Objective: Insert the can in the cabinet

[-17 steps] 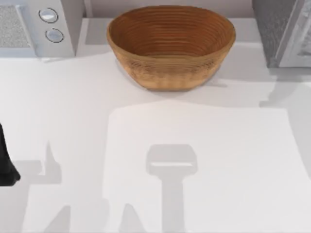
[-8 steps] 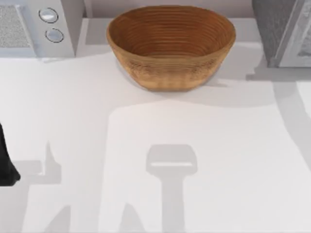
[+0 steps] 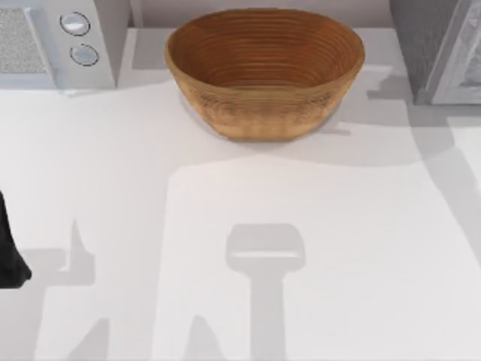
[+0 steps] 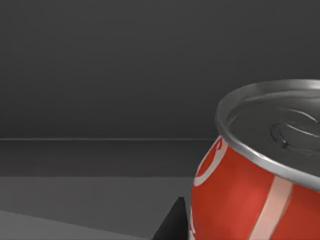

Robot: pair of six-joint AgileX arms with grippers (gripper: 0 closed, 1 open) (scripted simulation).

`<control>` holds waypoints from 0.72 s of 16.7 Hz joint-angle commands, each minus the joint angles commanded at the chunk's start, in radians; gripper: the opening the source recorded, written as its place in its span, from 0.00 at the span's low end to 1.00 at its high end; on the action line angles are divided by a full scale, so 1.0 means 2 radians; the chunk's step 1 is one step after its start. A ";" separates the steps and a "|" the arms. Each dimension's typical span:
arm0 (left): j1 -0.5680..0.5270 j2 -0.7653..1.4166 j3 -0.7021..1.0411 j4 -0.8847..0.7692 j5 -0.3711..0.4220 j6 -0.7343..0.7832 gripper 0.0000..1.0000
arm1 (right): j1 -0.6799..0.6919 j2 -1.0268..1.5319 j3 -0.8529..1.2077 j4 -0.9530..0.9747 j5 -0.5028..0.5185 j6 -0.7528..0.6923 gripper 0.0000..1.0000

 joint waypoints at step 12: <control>0.000 0.000 0.000 0.000 0.000 0.000 1.00 | -0.006 0.053 0.073 -0.017 -0.004 0.001 0.00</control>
